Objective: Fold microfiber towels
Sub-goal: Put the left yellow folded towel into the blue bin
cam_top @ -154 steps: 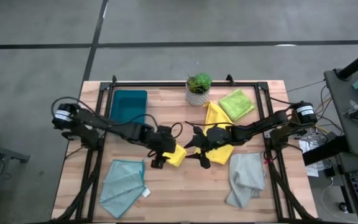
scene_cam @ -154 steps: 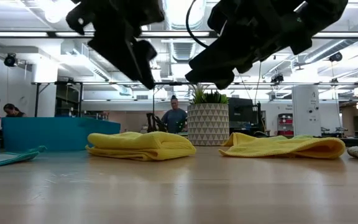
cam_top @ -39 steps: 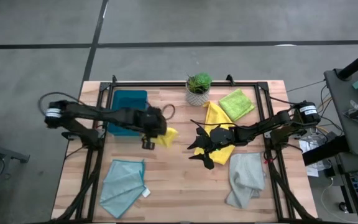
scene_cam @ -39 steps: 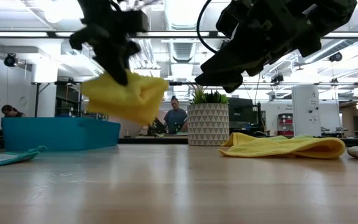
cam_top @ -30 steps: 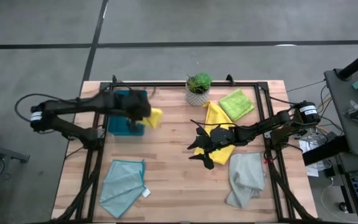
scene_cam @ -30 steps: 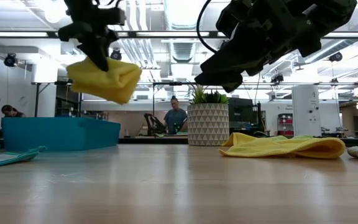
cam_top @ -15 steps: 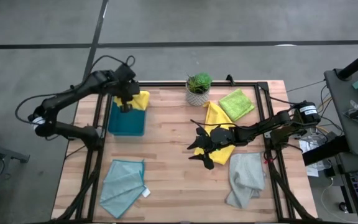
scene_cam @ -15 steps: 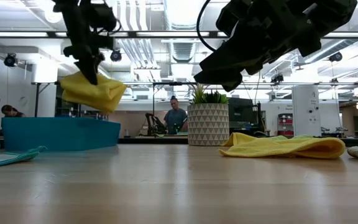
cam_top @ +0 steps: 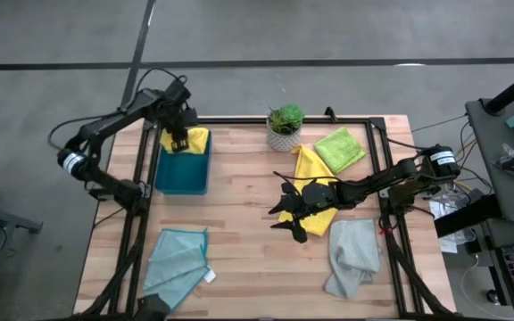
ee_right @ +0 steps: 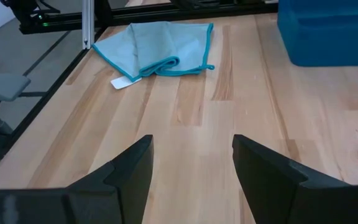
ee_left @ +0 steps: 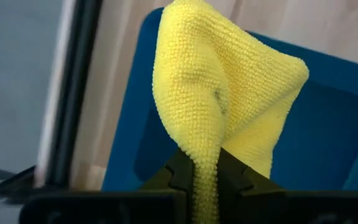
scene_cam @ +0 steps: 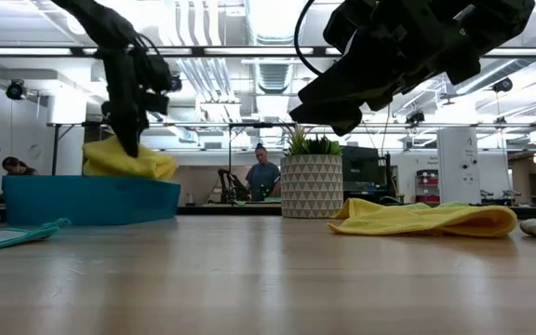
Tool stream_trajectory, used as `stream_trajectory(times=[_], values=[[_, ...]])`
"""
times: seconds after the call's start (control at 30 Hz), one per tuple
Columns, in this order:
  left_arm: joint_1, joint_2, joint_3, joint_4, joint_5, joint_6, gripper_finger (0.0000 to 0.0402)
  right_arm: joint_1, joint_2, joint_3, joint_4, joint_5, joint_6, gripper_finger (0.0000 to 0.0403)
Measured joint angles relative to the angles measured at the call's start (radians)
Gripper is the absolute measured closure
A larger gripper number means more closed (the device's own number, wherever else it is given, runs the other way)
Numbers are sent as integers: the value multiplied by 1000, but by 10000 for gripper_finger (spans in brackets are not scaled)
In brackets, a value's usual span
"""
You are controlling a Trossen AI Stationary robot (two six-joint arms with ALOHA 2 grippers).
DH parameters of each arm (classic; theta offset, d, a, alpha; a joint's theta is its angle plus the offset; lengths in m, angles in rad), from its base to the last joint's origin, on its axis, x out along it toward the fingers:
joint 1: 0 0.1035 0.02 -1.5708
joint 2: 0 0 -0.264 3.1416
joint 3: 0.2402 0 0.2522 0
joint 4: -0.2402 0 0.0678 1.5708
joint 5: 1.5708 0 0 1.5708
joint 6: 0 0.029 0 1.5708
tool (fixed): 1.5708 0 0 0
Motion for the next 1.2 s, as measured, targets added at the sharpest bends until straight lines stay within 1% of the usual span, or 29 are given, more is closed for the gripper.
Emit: stream_trajectory(times=[0.07,0.27,0.53,0.6,0.73,0.9,1.07,1.13,1.2], values=[[6,30,0,0,54,2,390,2,0,0,0,0,0,193],[7,101,0,1,46,3,390,5,0,0,0,0,-2,193],[9,149,0,34,42,3,385,4,0,0,0,0,-2,193],[13,154,0,35,30,2,375,4,0,0,0,0,-2,193],[18,156,0,35,-33,3,362,4,0,0,0,0,-3,193],[20,155,0,37,-25,17,359,4,0,0,0,0,-3,193],[20,155,0,42,-23,-9,357,4,0,0,1,0,-3,193],[20,154,0,42,-23,-16,349,4,0,0,1,0,-3,193],[20,154,0,42,-22,-33,334,4,0,0,1,0,-3,193]])
